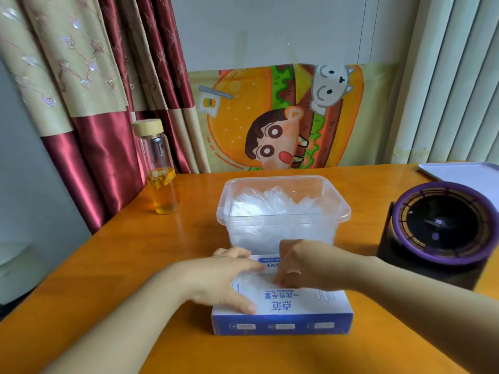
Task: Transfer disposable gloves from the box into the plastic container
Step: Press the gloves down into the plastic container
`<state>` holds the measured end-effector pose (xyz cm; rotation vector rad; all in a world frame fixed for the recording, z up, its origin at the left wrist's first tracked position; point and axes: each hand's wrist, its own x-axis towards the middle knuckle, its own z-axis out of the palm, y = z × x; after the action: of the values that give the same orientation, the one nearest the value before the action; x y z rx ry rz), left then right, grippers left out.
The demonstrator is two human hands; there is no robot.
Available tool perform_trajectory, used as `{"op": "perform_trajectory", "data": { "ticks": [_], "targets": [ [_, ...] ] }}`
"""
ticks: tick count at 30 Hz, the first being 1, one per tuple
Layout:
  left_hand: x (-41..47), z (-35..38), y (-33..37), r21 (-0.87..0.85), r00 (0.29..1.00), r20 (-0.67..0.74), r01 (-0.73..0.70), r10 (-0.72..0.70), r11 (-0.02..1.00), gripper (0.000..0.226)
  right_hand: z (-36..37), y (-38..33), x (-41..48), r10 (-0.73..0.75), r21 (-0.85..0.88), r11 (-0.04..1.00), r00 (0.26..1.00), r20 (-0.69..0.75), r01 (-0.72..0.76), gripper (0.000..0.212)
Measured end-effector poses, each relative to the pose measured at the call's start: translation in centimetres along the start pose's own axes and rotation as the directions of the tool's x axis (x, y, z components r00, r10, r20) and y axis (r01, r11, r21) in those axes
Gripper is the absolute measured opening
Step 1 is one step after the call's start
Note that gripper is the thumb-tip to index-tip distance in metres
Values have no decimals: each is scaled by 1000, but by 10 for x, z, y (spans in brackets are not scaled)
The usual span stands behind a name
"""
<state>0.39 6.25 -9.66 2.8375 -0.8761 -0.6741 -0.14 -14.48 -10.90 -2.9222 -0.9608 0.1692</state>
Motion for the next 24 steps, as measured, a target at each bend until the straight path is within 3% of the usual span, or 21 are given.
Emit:
{"op": "perform_trajectory", "data": {
  "ticks": [4,9,11,14,16,18,19,21,23,24],
  "targets": [
    [-1,-1,5,19,999,11,30,-30,999,81,-5,-11,0,-42,26,999,995,-88,44,14],
    [-3,-7,13,83,998,16,59,-61,995,84,-54,-21,-8,-88,-160,986,950,-299,41,16],
    [-3,-7,12,63,998,18,63,-64,996,87,-72,-22,-9,-34,-116,993,881,-471,-24,17],
    [-6,-5,10,41,997,-50,67,-65,997,91,-99,-14,-15,139,180,984,691,-709,-13,14],
    [-13,-9,7,-105,988,-155,-18,2,994,81,-110,-8,-19,329,481,876,684,-651,36,16],
    [-23,-20,3,-333,958,-277,-167,73,928,72,-110,-4,-22,461,798,601,798,-387,40,21],
    [-26,-25,0,-430,933,-351,-233,76,872,78,-105,-2,-23,469,901,433,850,-241,17,22],
    [-29,-34,-1,-585,883,-470,-322,13,745,96,-95,0,-22,443,972,230,894,-63,-46,22],
    [-29,-42,1,-730,863,-504,-400,-42,553,103,-86,0,-20,416,981,173,910,8,-87,24],
    [-28,-47,5,-769,860,-509,-432,-43,470,95,-83,-1,-18,401,985,144,916,26,-91,25]
  ]
}}
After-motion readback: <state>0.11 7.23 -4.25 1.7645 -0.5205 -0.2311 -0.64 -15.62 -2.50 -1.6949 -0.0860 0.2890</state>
